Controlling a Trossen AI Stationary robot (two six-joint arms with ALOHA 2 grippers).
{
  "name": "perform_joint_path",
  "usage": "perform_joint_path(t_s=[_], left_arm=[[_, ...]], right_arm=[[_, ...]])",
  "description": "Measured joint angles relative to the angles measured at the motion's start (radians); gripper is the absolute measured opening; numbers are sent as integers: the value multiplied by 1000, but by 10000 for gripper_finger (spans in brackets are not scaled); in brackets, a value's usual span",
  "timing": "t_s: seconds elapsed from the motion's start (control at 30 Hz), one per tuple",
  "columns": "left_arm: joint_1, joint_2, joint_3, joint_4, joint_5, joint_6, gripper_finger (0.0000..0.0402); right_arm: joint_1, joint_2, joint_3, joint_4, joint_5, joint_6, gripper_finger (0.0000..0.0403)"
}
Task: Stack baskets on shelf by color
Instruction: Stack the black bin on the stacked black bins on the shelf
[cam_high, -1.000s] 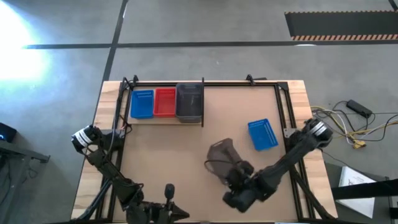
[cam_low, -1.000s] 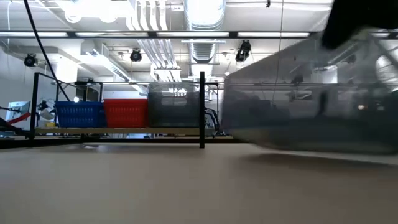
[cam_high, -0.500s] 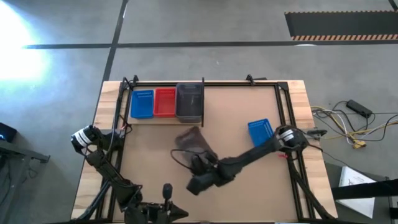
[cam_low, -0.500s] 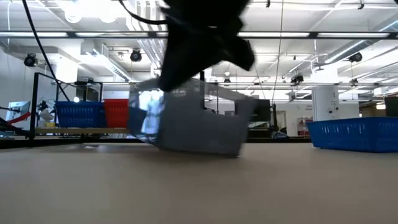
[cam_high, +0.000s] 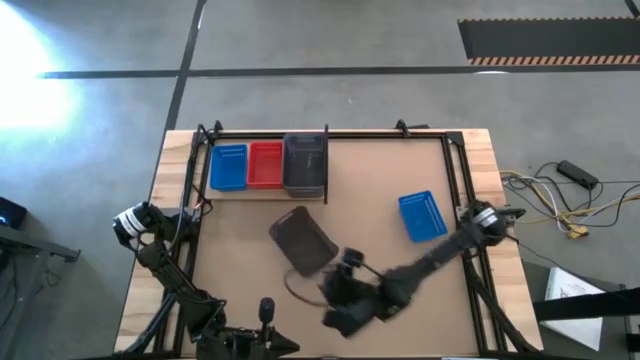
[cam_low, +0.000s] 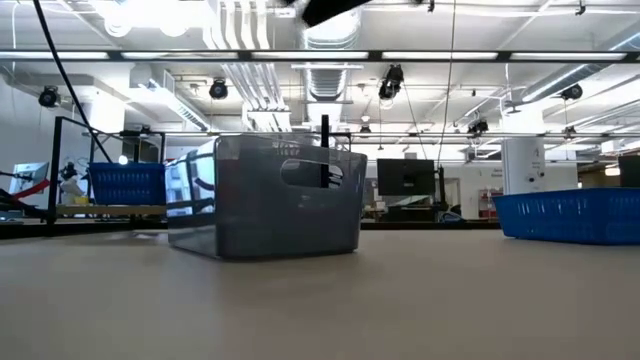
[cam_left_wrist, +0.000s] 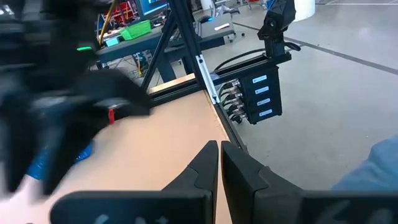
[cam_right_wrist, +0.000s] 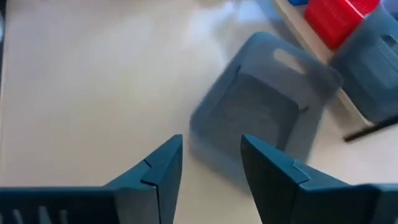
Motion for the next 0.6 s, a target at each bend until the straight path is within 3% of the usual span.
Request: perform_joint_path(t_s=[0.2, 0.33, 0.5, 0.6], left_arm=[[8, 0, -2, 2, 0, -2, 3], [32, 0, -2, 2, 0, -50, 3], [100, -1, 9, 42, 1, -58, 3], [157, -4, 61, -93, 0, -118, 7]], right_arm=[[213, -65, -183, 9, 67, 140, 155], [336, -51, -275, 21, 134, 363, 144], [438, 11, -334, 88, 353, 571, 129], [472, 69, -333, 96, 492, 626, 121]])
